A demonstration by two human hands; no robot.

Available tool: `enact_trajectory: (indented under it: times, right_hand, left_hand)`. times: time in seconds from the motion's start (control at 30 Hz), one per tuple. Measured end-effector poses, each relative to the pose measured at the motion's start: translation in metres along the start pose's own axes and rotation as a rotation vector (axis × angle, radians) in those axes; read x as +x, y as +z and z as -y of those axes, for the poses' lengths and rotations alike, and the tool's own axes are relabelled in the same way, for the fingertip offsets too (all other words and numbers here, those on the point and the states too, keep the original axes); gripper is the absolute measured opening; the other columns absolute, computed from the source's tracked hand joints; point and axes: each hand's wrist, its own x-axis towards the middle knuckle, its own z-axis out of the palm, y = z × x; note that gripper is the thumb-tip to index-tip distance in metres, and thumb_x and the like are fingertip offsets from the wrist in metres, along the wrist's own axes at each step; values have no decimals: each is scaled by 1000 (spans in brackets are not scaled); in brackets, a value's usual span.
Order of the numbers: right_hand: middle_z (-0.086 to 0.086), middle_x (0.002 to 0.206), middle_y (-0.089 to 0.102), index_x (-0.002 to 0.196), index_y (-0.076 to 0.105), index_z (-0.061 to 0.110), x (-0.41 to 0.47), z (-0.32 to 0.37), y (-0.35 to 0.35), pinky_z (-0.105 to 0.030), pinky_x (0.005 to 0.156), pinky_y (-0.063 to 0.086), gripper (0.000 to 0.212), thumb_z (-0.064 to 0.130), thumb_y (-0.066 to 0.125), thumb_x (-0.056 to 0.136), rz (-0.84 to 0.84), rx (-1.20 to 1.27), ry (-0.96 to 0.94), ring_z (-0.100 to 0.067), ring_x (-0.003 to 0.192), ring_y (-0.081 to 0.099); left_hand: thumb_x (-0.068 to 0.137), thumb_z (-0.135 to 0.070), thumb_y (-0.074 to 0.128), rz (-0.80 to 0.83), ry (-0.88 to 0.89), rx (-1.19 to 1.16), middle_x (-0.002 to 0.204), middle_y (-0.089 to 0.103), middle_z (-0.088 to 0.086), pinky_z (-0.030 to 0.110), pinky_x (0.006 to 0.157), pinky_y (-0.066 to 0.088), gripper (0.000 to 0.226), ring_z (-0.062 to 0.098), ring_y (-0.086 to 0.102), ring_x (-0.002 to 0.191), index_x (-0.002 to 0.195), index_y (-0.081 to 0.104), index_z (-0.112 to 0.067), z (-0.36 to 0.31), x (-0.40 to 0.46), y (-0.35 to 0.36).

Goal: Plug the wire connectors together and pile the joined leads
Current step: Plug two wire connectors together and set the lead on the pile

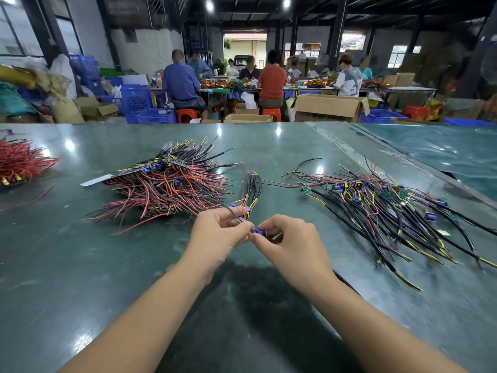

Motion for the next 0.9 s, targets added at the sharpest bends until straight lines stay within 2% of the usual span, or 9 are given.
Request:
enact_trajectory:
  times: [0.17, 0.3, 0.4, 0.47, 0.53, 0.6, 0.67, 0.73, 0.9]
  right_hand:
    - [14, 76, 69, 83, 68, 31, -1, 2, 1, -27, 63, 49, 16, 46, 68, 78, -34, -47, -15, -11, 74, 64]
    - [8, 64, 68, 76, 71, 22, 4, 3, -5, -27, 60, 51, 13, 35, 75, 77, 0, 282, 34, -8, 58, 63]
    - [3, 63, 69, 74, 72, 17, 5, 2, -10, -28, 59, 52, 13, 29, 76, 76, 26, 474, 115, -7, 51, 61]
    - [1, 64, 69, 74, 71, 15, 6, 1, -12, -30, 59, 52, 12, 26, 76, 77, 40, 505, 138, -7, 51, 61]
    - [2, 62, 68, 73, 71, 16, 5, 0, -11, -21, 54, 46, 12, 27, 76, 76, 61, 494, 120, -6, 50, 59]
    - [5, 58, 66, 72, 71, 19, 3, 1, -9, -17, 51, 42, 11, 28, 77, 76, 90, 460, 88, -6, 50, 58]
    - [6, 57, 65, 70, 70, 21, 3, 2, -8, -18, 51, 42, 11, 27, 78, 75, 104, 442, 64, -7, 50, 58]
    - [7, 56, 64, 69, 69, 23, 5, 2, -8, -17, 52, 43, 11, 25, 78, 75, 94, 455, 50, -8, 50, 58]
    - [6, 56, 64, 71, 70, 21, 7, 1, -11, -18, 54, 42, 10, 23, 79, 74, 95, 480, 56, -8, 50, 59]
  left_hand:
    - [80, 17, 53, -3, 18, -15, 76, 71, 11, 18, 61, 53, 26, 10, 66, 65, 95, 66, -2, 2, 0, 2]
    - [86, 8, 54, -8, -17, -203, 75, 72, 12, 18, 58, 53, 16, 13, 69, 66, 88, 68, 0, -2, 3, 0]
    - [93, 1, 47, 14, -56, -294, 72, 72, 9, 17, 57, 54, 23, 12, 69, 65, 85, 69, -4, -2, 5, 1]
    - [93, -9, 54, 80, -30, -234, 71, 71, 3, 16, 59, 52, 22, 8, 66, 66, 83, 73, -9, 0, 2, 3]
    - [87, -16, 63, 128, 25, -117, 69, 68, -1, 15, 62, 50, 18, 8, 59, 66, 75, 77, -15, 3, 0, 5]
    - [84, -16, 67, 134, 54, -50, 69, 63, 2, 16, 63, 46, 14, 10, 52, 65, 75, 78, -16, 3, 0, 3]
    - [84, -13, 67, 100, 52, -61, 68, 59, 7, 18, 61, 43, 12, 11, 48, 62, 77, 75, -10, 2, 1, 0]
    - [85, -9, 64, 38, 23, -131, 63, 60, 3, 15, 58, 45, 10, 8, 50, 57, 80, 72, -6, -1, 4, -2]
    - [90, -2, 56, -157, -72, -479, 55, 61, -5, 8, 48, 47, 16, 0, 54, 45, 77, 63, -6, -9, 13, -7]
